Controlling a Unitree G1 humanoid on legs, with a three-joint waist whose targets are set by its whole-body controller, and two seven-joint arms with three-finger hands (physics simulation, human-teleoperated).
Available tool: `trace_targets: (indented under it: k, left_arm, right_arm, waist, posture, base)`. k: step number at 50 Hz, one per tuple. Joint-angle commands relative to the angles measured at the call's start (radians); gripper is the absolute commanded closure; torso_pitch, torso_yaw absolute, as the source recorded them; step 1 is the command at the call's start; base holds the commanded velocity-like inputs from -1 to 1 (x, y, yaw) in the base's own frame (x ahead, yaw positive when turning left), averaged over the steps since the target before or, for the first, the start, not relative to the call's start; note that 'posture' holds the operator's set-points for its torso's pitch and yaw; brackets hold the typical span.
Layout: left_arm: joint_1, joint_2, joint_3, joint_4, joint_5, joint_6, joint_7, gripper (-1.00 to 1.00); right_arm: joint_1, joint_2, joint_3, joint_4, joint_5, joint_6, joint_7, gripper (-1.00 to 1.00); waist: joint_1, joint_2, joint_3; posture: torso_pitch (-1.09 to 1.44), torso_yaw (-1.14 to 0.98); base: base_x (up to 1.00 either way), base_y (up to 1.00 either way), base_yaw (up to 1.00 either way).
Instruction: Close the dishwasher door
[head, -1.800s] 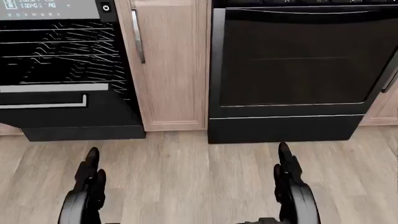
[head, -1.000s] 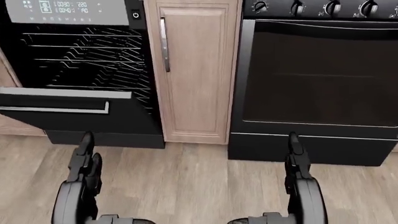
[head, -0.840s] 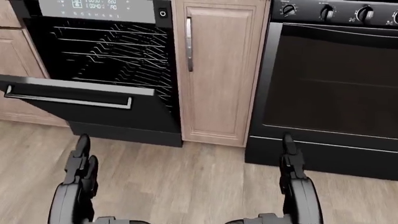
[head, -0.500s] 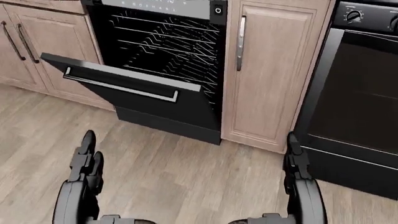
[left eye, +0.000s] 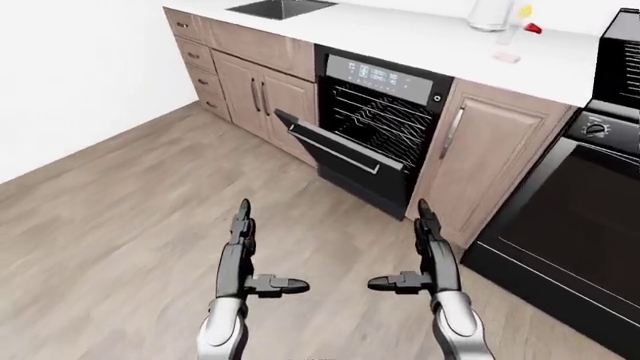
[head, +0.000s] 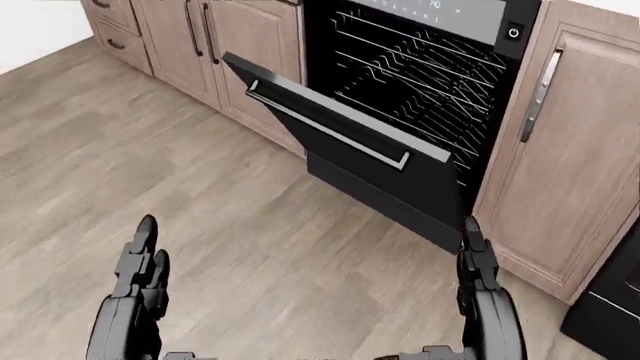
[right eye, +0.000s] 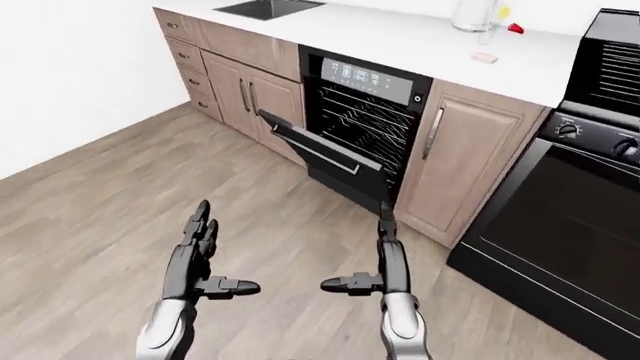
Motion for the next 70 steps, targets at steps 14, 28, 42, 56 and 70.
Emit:
trace_targets:
  k: [14,28,42,56,70]
  left_arm:
    - [-0.010,0.003,0.004,-0.049,0.005,-0.039,0.004,-1.00]
    - [-0.004,0.002,0.000,-0.058,0.008,-0.040,0.004,-1.00]
    - [0.003,0.001,-0.001,-0.064,0.009,-0.044,0.003,-1.00]
    - [0.004,0.002,0.000,-0.067,0.010,-0.044,0.002,-1.00]
    - [0.008,0.001,-0.003,-0.068,0.014,-0.050,0.001,-1.00]
  right_arm:
    - [-0.016,0.005,0.014,-0.046,-0.004,-0.028,-0.001,-1.00]
    - [-0.013,0.005,0.016,-0.055,-0.003,-0.023,0.001,-1.00]
    - [-0.012,0.004,0.015,-0.055,-0.002,-0.023,0.002,-1.00]
    - [-0.013,0.006,0.019,-0.053,-0.005,-0.022,0.002,-1.00]
    - [-0.017,0.007,0.022,-0.070,-0.010,0.011,-0.006,-1.00]
  waist:
    - [0.032,0.031,-0.018]
    - [0.004,-0.031,-0.016]
    - [0.036,0.043,-0.027]
    - [0.006,-0.044,-0.021]
    - [0.006,0.048,-0.025]
  posture:
    - [0.00,0.00]
    - [0.00,0.00]
    - [0.00,0.00]
    - [0.00,0.00]
    - [0.00,0.00]
  base:
    - [0.00,0.00,0.71]
    - [0.00,0.00,0.76]
    - [0.00,0.00,0.76]
    - [0.00,0.00,0.76]
    - [0.00,0.00,0.60]
